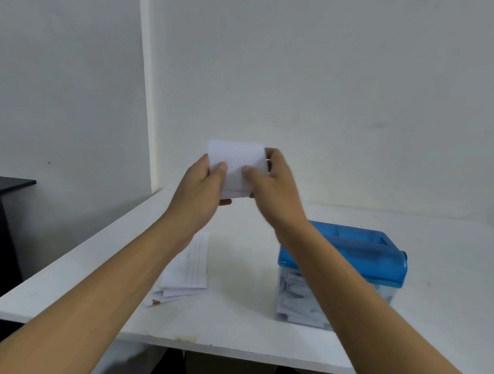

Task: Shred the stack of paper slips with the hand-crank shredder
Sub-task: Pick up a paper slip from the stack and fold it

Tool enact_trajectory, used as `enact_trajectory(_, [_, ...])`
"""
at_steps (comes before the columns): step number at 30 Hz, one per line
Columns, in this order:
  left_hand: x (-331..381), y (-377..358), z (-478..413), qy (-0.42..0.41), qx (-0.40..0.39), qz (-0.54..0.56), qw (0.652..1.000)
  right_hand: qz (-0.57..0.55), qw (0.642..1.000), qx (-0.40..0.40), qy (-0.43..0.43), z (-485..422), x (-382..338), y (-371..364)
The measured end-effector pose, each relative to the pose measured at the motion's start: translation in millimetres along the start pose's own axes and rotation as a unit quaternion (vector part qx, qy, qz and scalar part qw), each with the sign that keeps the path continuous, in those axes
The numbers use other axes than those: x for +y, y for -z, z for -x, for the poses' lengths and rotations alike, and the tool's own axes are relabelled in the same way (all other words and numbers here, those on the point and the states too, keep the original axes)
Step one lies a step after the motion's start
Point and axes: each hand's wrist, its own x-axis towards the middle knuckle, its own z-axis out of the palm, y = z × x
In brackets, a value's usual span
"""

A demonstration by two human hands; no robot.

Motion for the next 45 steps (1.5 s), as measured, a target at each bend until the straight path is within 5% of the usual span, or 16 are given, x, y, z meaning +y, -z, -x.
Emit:
enact_trajectory(16, [-8.0, -97.6, 3.7, 0.000, -0.166, -0.109, 0.980, 0.262, 0.961, -0.019, -0.085, 12.5, 23.3, 157.6])
enact_trajectory(25, [-8.7, -95.2, 4.1, -0.044, -0.179, -0.198, 0.963, 0.259, 0.962, -0.022, -0.082, 20.7, 40.8, 159.4])
enact_trajectory(36, [-24.7, -103.7, 17.5, 0.001, -0.221, -0.135, 0.966, 0.251, 0.965, -0.024, -0.072, 24.5, 42.8, 159.2])
enact_trajectory(45, [-38.2, -111.5, 24.5, 0.032, -0.187, -0.058, 0.980, 0.282, 0.938, 0.200, 0.027, 80.0, 81.9, 209.8])
